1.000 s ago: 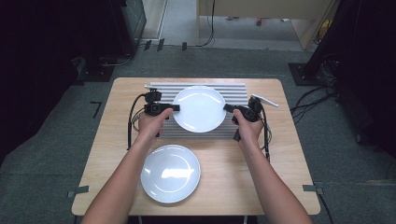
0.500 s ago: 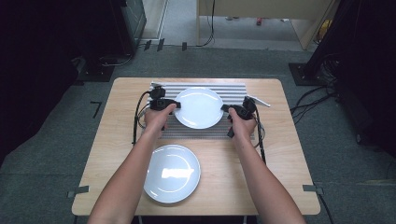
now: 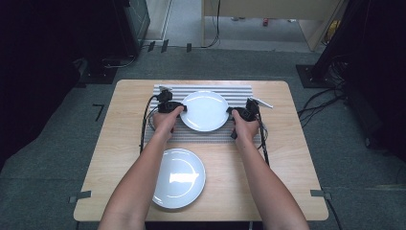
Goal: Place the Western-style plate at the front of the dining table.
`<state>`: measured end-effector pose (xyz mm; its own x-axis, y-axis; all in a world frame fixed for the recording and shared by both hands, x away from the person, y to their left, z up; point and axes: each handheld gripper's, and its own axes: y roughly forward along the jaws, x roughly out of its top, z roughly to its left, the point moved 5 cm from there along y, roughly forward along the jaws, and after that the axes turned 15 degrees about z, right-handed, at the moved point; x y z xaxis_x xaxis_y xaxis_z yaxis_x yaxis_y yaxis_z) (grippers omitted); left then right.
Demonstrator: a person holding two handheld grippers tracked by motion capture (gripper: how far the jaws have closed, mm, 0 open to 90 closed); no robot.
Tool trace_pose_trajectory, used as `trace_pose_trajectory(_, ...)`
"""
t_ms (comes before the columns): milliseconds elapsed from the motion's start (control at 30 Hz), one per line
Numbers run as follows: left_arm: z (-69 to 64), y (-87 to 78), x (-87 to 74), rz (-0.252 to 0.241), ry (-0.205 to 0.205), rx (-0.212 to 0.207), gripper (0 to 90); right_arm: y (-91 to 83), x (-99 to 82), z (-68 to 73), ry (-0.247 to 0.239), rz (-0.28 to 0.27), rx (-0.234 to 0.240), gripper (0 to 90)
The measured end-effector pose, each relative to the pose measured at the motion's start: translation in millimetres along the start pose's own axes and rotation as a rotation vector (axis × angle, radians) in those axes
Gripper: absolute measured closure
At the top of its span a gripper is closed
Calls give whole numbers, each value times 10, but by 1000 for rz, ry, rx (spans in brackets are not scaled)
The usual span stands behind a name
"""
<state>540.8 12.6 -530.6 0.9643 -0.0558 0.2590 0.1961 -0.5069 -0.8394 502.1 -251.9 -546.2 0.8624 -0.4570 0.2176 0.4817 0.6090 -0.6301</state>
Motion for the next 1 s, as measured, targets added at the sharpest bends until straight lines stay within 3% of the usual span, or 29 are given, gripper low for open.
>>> trace_pose_trajectory(133,-7,60,35,4,-11,15,704,46,23,-74,10,-4,-1,857)
trace_pose_trajectory(433,-4,76,69,-16,-18,29,698,68,23,-64,-4,-24,-2,856)
trace_pose_trajectory(633,-46,81,65,-15,29,66,633,70,21,-49,-47,-42,-13,795)
trace_pose_trajectory(667,-60,63,63,-22,46,105,592,64,20,-28,-67,-62,-26,759)
trace_pose_trajectory(700,-60,51,65,-28,51,116,588,60,17,-21,-79,-65,-35,752)
trace_pose_trajectory(767,-55,28,66,-33,53,119,572,57,16,-20,-87,-67,-43,740)
trace_pose_trajectory(867,-30,-56,63,-49,64,121,549,28,25,-39,-139,-79,-92,701)
trace_pose_trajectory(1000,-21,-115,44,-68,79,125,499,-14,33,-22,-164,-89,-94,677)
